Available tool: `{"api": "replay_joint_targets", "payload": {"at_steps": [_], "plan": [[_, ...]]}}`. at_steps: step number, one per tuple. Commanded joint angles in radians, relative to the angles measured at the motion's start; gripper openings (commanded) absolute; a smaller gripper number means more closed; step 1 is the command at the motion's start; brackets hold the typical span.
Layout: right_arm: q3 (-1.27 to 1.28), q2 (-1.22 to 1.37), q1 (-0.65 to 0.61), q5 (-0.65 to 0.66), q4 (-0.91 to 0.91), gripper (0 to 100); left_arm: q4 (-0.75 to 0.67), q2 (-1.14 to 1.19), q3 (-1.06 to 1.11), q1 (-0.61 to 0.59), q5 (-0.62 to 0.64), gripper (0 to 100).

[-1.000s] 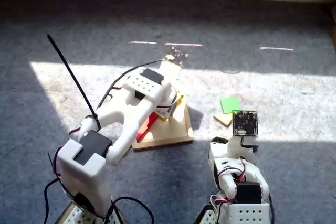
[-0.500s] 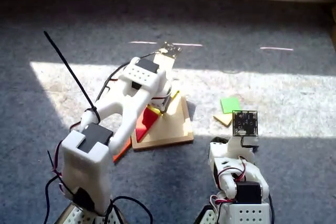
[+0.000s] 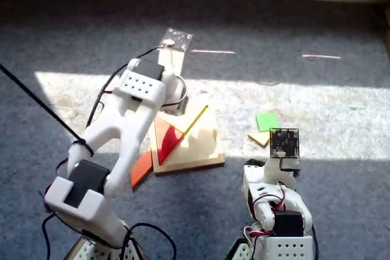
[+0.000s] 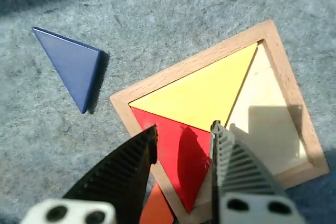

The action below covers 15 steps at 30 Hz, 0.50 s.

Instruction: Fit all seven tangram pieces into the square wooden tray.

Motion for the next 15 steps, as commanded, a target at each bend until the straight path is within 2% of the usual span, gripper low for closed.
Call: {"api": "replay_joint_targets", "payload": {"at_steps": [1,4,8,12,15], "plan": [[0.153,-0.004,0.012,0.008,-0.004,0.6,0.008,-0.217,0.077,-0.068,0.006,17],[0.153,-0.004,0.012,0.008,-0.004,0.6,0.008,-0.349,0.165,-0.084,-0.069,17],[0.153,-0.004,0.012,0.008,-0.004,0.6,0.006,-0.533,0.318,-0.077,-0.087,18],[0.153,-0.004,0.012,0.008,-0.004,0.6,0.008,-0.654,0.481,-0.090,-0.137,29],[0.153,-0.004,0.012,0.008,-0.004,0.6,0.008,-0.684,0.570,-0.125,-0.195,31]]}}
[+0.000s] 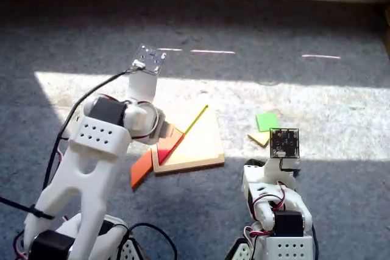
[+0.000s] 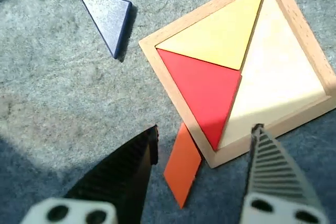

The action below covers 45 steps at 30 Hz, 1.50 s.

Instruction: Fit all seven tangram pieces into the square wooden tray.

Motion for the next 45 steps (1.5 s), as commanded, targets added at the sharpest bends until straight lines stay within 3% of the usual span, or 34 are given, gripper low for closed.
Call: {"api": "replay_joint_targets", "payload": {"at_steps": [1,16,25,35,40,45], "plan": [[0.153,-0.004,0.012,0.008,-0.004,0.6,0.008,-0.073,0.108,-0.056,-0.104,31],[0.153,-0.004,0.012,0.008,-0.004,0.6,0.000,-0.073,0.298,-0.150,-0.367,31],[0.153,-0.004,0.012,0.008,-0.004,0.6,-0.232,-0.073,0.499,-0.151,-0.437,26],[0.153,-0.004,0.012,0.008,-0.004,0.6,-0.241,-0.042,0.486,-0.081,-0.434,26],[0.153,-0.004,0.012,0.008,-0.004,0.6,-0.221,0.156,0.349,-0.085,-0.433,25],[0.153,-0.004,0.012,0.008,-0.004,0.6,-0.124,0.357,0.191,-0.085,-0.433,16]]}}
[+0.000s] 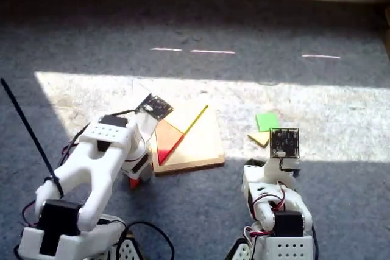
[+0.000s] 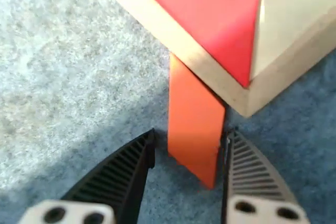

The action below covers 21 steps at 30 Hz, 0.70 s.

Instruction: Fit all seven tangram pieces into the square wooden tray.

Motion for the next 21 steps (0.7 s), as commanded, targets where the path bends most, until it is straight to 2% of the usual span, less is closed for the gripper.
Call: {"api": "replay_joint_targets", "payload": {"at_steps": [1,7,12,18,21], "plan": [[0.153,-0.004,0.012,0.008,-0.004,0.6,0.066,0.137,-0.150,0.015,-0.006,14],[0.153,-0.004,0.012,0.008,-0.004,0.6,0.075,0.120,-0.162,0.008,-0.005,7],[0.153,-0.004,0.012,0.008,-0.004,0.6,0.094,0.001,-0.166,-0.004,0.006,4],[0.153,-0.004,0.012,0.008,-0.004,0.6,0.178,-0.186,-0.171,0.031,0.003,4],[0.153,-0.004,0.012,0.008,-0.004,0.6,0.189,-0.242,-0.166,0.088,0.006,4]]}}
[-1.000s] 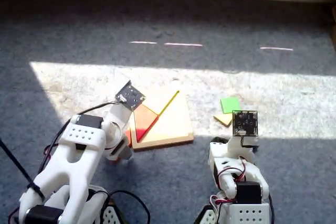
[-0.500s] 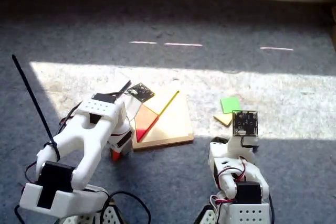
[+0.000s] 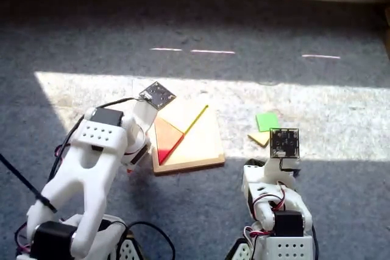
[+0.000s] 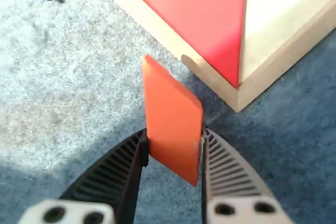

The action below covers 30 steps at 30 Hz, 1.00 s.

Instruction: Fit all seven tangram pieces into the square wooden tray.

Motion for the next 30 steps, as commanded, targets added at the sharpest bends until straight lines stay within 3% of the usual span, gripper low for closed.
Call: {"api": "replay_joint_targets", "payload": {"at_steps": [1,13,27,30], "plan": [[0.153,-0.004,0.012,0.008,-0.004,0.6,0.026,-0.104,-0.048,0.105,0.006,4],[0.153,-0.004,0.012,0.008,-0.004,0.6,-0.040,0.059,-0.163,0.297,0.006,4],[0.153,-0.005,0.041,0.008,-0.005,0.6,-0.031,0.420,-0.418,0.386,0.000,4],[0.153,-0.005,0.041,0.008,-0.005,0.6,-0.028,0.458,-0.452,0.378,0.000,9]]}}
